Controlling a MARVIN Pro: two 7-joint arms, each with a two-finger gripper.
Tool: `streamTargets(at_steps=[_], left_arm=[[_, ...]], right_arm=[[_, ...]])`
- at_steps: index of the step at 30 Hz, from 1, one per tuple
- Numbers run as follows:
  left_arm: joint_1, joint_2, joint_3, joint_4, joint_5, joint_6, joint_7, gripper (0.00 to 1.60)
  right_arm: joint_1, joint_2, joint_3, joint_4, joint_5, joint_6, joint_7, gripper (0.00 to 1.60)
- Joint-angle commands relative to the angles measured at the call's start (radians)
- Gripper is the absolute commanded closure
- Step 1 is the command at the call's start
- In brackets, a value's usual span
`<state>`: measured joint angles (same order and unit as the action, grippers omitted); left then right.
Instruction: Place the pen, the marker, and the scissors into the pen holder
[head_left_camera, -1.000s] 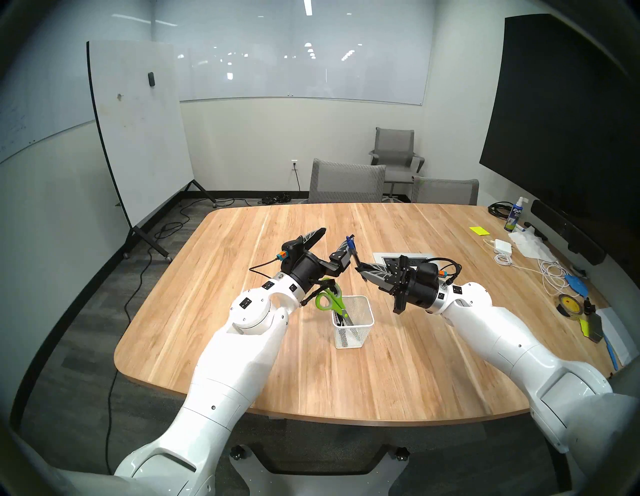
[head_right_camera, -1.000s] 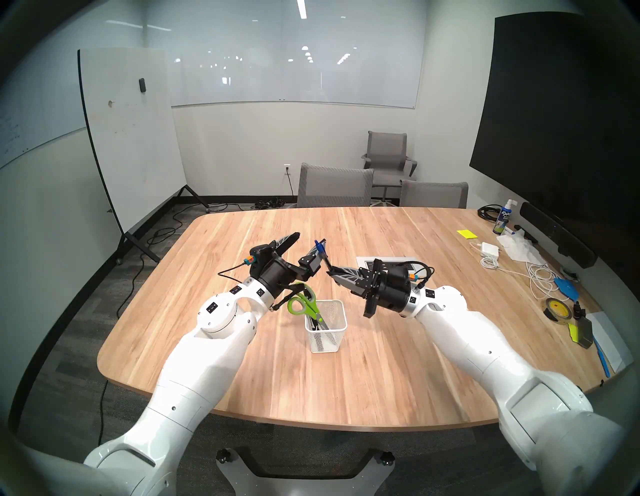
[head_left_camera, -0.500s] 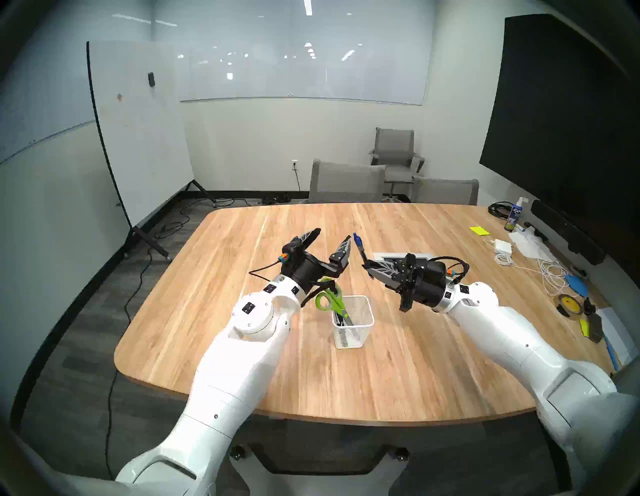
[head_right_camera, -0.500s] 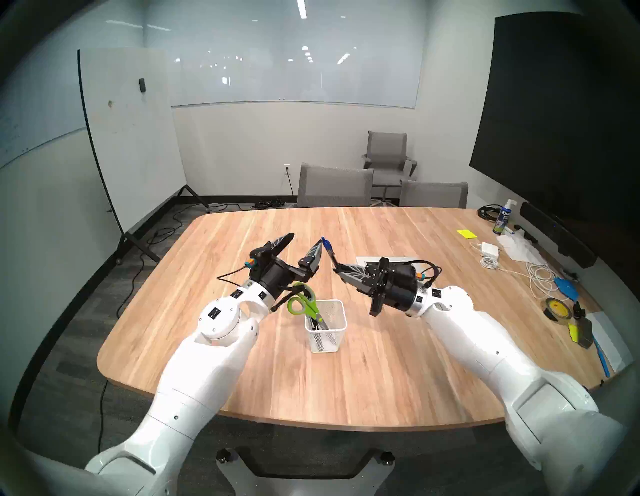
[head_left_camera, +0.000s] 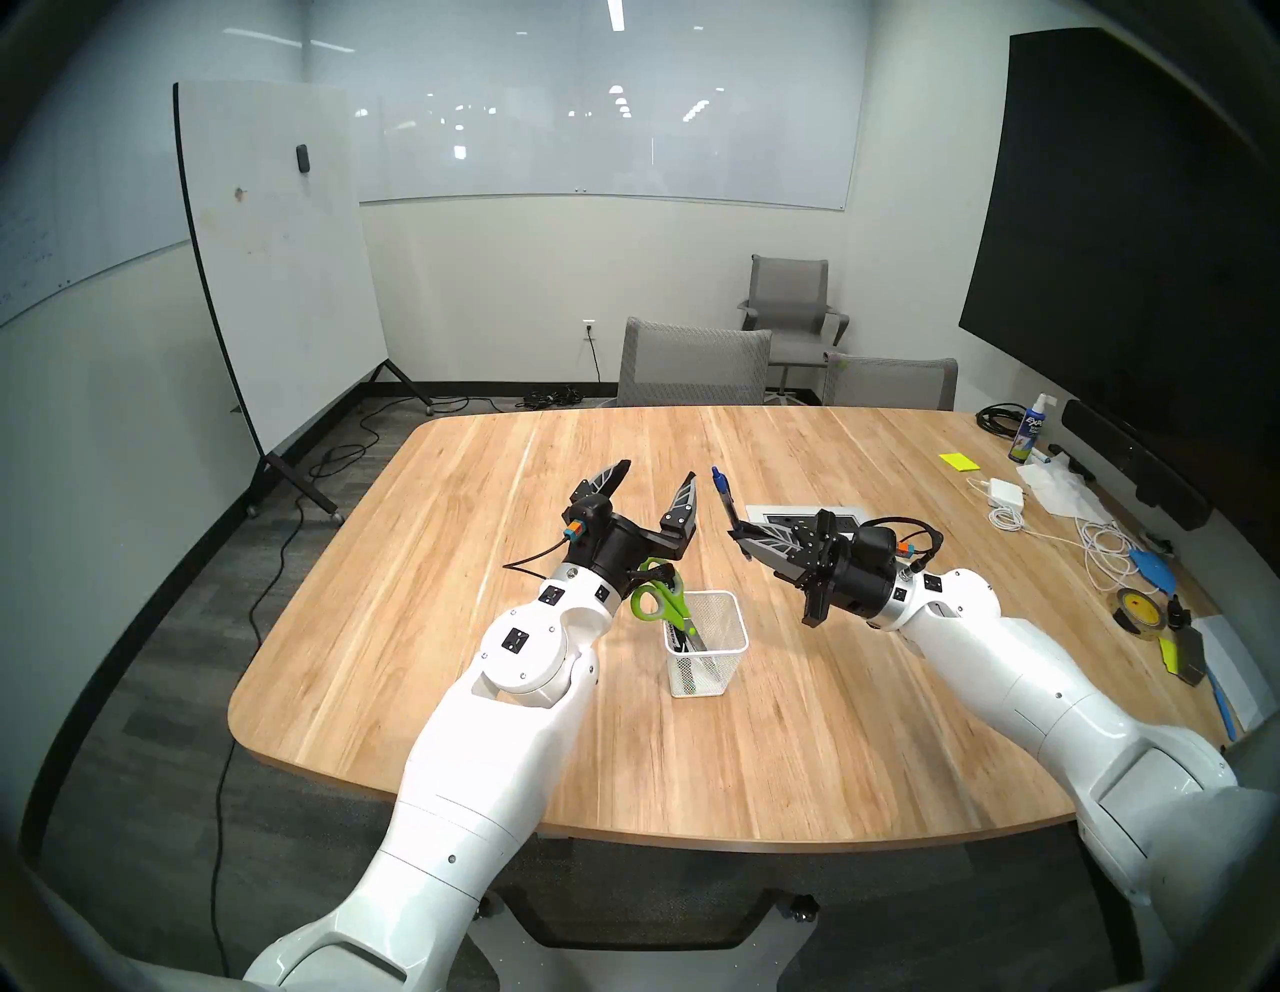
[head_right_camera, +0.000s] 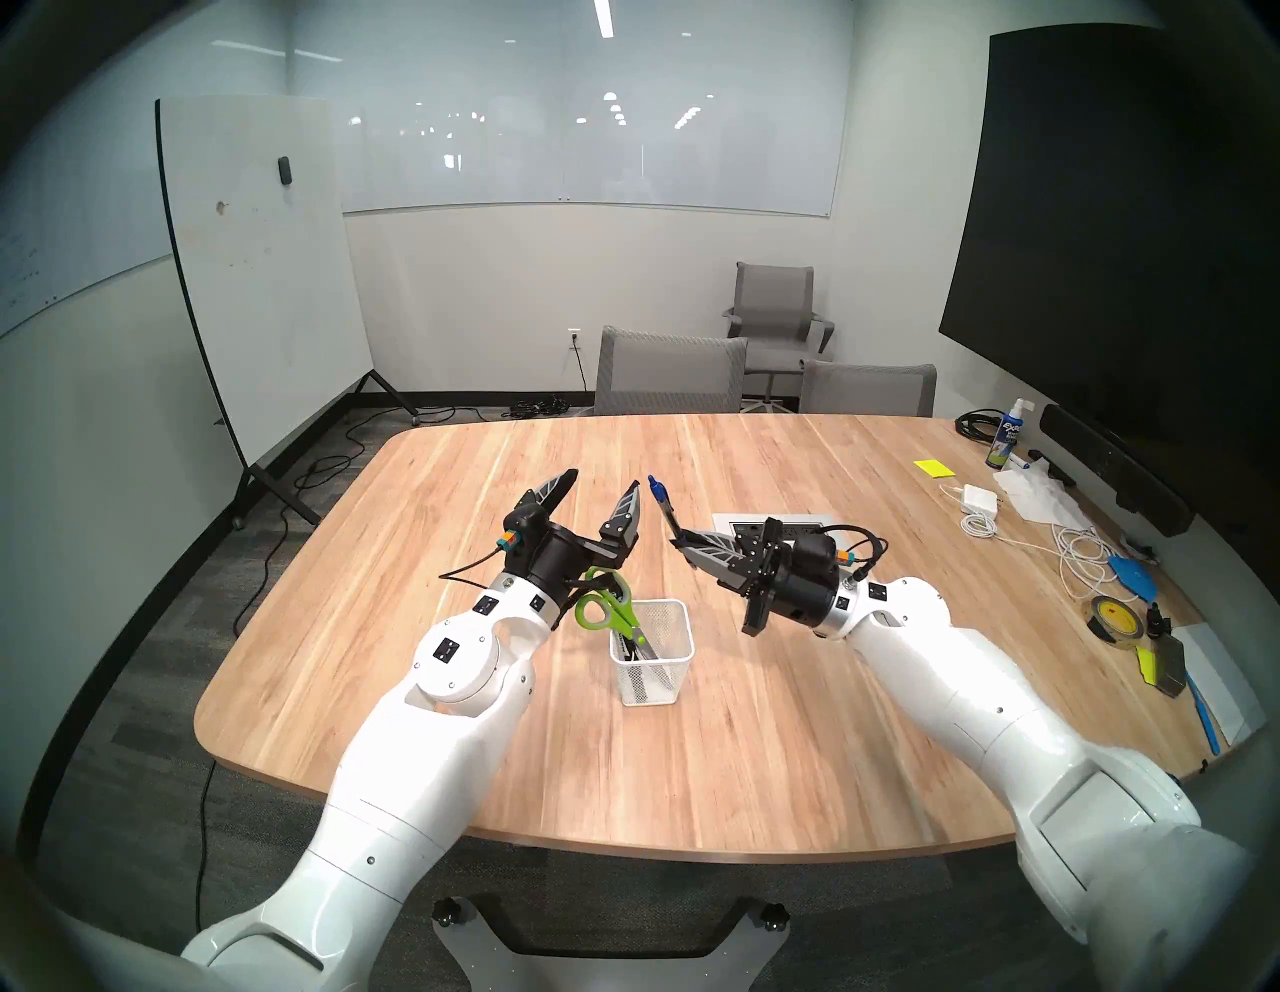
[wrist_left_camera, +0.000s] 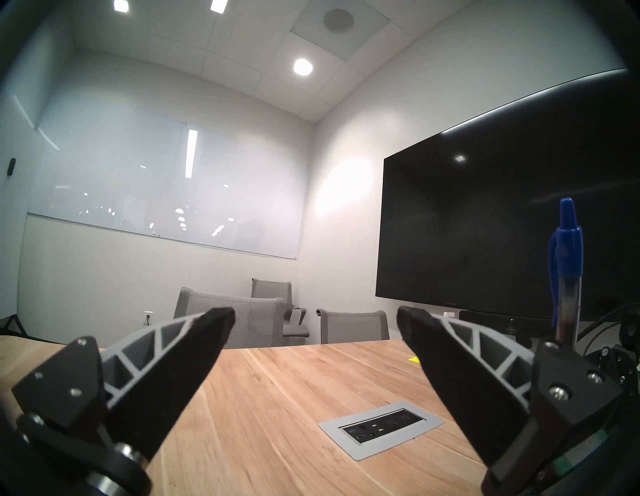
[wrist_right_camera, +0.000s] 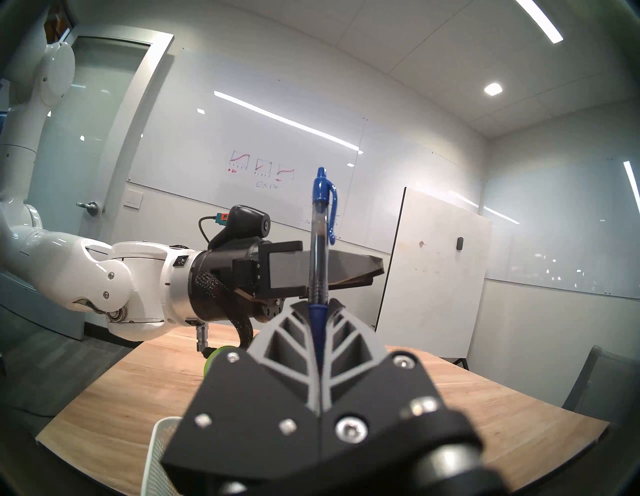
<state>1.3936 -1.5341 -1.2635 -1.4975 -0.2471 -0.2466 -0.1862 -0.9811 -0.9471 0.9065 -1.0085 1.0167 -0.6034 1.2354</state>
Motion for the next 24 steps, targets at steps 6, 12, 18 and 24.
streamTargets(at_steps=[6,12,18,24], left_arm=[[0.011,-0.06,0.006,-0.03,0.034,-0.051,0.097,0.0],[0.009,-0.057,0.017,-0.027,0.063,-0.068,0.124,0.0],[0.011,-0.054,0.026,-0.033,0.109,-0.069,0.162,0.0],[0.011,-0.033,0.037,-0.058,0.153,-0.025,0.18,0.0]], right_arm=[[-0.004,0.016,-0.006,-0.01,0.029,-0.006,0.08,1.6],[-0.004,0.022,-0.009,-0.004,0.036,-0.011,0.082,1.6],[-0.006,0.029,-0.012,0.002,0.044,-0.015,0.082,1.6],[-0.005,0.034,-0.017,0.003,0.049,-0.017,0.08,1.6]])
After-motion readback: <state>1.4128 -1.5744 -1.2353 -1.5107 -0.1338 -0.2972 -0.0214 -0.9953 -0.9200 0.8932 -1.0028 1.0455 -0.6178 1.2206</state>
